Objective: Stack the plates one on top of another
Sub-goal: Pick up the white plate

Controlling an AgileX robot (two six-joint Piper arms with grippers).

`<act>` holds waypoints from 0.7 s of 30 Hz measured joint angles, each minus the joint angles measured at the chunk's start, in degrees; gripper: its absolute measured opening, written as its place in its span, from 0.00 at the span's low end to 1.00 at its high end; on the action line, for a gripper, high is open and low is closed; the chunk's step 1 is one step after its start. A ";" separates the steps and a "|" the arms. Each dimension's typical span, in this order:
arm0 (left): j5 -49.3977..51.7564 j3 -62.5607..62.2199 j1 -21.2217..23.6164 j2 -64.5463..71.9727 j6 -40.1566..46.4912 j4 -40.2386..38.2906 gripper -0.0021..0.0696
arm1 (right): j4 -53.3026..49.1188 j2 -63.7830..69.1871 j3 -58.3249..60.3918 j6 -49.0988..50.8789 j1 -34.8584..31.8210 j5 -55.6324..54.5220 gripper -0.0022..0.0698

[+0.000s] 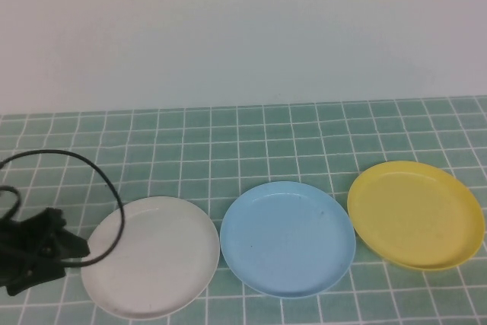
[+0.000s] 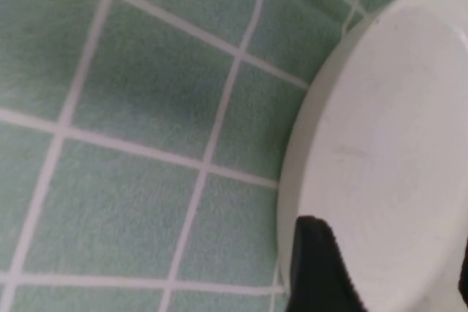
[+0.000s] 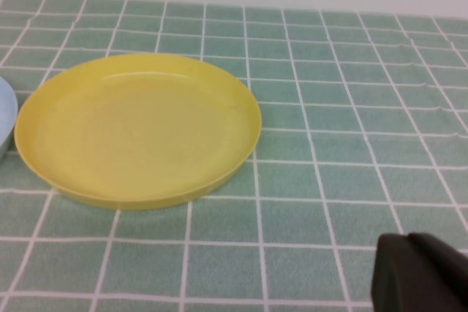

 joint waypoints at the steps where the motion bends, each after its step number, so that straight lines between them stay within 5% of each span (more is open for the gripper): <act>1: -1.46 -0.27 -1.51 0.55 -1.83 1.46 0.58 | 0.00 0.00 0.00 0.00 0.00 0.00 0.02; 7: -6.68 -2.82 -7.56 3.50 -11.52 9.69 0.50 | 0.00 0.00 0.00 0.00 0.00 0.00 0.02; 17: -5.35 -5.77 -9.83 9.99 -13.29 10.89 0.40 | 0.00 0.00 0.00 0.00 0.00 0.00 0.02; 21: -4.86 -5.77 -9.83 11.68 -13.33 11.89 0.19 | 0.00 0.00 0.00 0.00 0.00 0.00 0.02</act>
